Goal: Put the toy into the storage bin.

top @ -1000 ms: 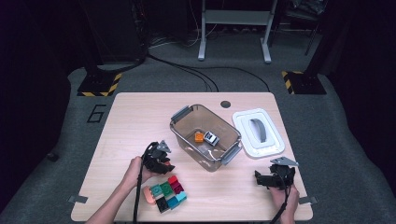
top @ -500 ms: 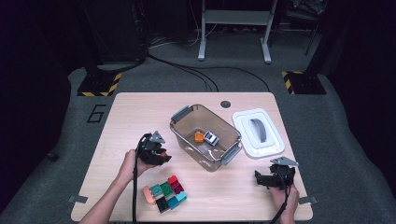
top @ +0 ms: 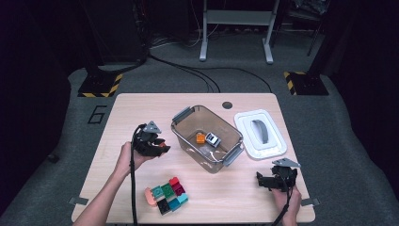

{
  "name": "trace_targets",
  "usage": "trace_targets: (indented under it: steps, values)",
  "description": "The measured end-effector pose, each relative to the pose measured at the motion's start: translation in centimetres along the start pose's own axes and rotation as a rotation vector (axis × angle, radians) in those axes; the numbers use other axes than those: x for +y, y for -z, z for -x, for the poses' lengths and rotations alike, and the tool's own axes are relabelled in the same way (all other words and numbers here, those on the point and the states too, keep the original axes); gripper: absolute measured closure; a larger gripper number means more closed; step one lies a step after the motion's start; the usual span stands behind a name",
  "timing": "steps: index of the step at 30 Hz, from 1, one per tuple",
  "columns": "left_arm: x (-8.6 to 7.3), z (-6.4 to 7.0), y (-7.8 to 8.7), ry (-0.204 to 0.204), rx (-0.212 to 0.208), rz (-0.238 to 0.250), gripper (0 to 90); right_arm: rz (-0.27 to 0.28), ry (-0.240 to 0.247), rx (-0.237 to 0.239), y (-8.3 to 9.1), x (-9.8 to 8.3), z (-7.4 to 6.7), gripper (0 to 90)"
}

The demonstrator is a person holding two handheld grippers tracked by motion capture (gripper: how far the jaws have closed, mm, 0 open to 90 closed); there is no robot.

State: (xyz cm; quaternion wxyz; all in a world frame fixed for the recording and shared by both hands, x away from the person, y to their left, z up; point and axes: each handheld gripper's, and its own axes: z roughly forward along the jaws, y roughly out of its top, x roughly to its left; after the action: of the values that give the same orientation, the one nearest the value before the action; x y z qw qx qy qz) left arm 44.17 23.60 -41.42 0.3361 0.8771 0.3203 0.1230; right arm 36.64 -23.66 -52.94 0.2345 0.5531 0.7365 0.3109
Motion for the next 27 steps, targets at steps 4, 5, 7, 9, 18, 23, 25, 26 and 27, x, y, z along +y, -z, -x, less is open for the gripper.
trace_targets:
  steps: [4, 5, 7, 9, 18, 23, 25, 26, 27]
  values:
    - [0.8, -0.3, 0.4, -0.004, 0.01, 0.011, 59.0, 0.0, -0.002, -0.001, 0.0, 0.0, 0.0, 0.0]
    - [0.9, -0.3, 0.6, -0.004, 0.01, 0.015, 59.0, 0.0, -0.002, -0.001, 0.0, 0.0, 0.0, 0.0]
    - [1.4, -0.3, 0.9, -0.005, 0.013, 0.028, 59.0, 0.0, -0.002, -0.001, 0.0, 0.0, 0.0, 0.0]
    - [1.9, -0.4, 1.3, -0.012, 0.018, 0.03, 59.0, 0.0, -0.002, -0.002, 0.0, 0.0, 0.0, 0.0]
    - [3.8, -0.8, 3.1, -0.023, 0.038, 0.058, 59.0, 0.0, -0.004, -0.002, 0.0, 0.0, 0.0, 0.0]
    - [5.6, -1.1, 4.0, -0.039, 0.057, 0.078, 59.0, 0.0, -0.004, -0.002, 0.0, 0.0, 0.0, 0.0]
    - [5.9, -1.1, 4.1, -0.048, 0.062, 0.08, 59.0, 0.0, -0.003, -0.002, 0.0, 0.0, 0.0, 0.0]
    - [6.3, -1.1, 4.1, -0.047, 0.069, 0.088, 59.0, 0.0, -0.004, -0.002, 0.0, 0.0, 0.0, 0.0]
    - [6.6, -1.0, 4.2, -0.051, 0.072, 0.093, 59.0, 0.0, -0.003, -0.002, 0.0, 0.0, 0.0, 0.0]
